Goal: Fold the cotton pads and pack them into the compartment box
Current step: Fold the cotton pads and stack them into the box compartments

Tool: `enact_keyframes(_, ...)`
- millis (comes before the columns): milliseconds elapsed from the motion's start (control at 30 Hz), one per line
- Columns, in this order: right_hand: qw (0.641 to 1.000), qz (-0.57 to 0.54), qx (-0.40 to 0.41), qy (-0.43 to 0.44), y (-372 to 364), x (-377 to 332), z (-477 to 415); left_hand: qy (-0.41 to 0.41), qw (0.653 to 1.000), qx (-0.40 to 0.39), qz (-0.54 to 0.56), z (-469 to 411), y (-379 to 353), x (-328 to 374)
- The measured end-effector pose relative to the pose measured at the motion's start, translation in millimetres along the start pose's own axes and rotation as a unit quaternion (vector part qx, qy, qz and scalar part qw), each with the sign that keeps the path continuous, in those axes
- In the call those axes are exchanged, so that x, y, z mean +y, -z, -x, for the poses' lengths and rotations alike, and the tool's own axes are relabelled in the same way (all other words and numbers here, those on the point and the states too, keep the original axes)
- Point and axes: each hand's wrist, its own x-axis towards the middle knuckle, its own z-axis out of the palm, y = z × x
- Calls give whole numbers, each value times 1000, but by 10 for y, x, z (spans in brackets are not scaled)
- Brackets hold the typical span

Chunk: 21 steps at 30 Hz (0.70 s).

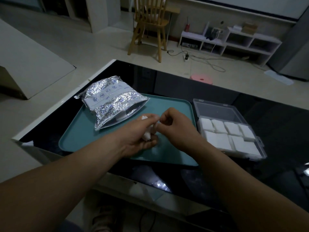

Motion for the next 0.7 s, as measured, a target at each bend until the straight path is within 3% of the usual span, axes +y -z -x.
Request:
enact_keyframes(100, 999, -19, 27, 2, -75, -9, -76, -44, 987, 155, 28, -9, 85, -63)
enact_keyframes(167, 999, 41, 23, 26, -196, -59, -154, -146, 960, 226, -77, 73, 190, -95)
enact_keyframes(200, 995, 85, 16, 57, -301, -102, -226, -210, 920, 272, -191, 130, 298, -75)
enact_keyframes(267, 979, 166, -15, 120, -496, -159, -364, -292, 782, 334, -438, 213, 509, 18)
enact_keyframes(300, 968, 202, -40, 141, -617, -203, -423, -301, 711, 351, -530, 233, 670, 76)
enact_keyframes(367, 953, 259, -81, 138, -755, -247, -501, -268, 629, 356, -637, 158, 917, 178)
enact_keyframes(433, 948, 281, -81, 125, -849, -243, -533, -222, 609, 344, -679, 48, 1089, 234)
enact_keyframes(533, 954, 272, -54, 114, -893, -257, -554, -226, 616, 344, -672, -43, 1194, 340)
enact_keyframes(700, 975, 210, -27, 72, -930, -333, -734, -297, 673, 362, -572, -43, 1235, 526)
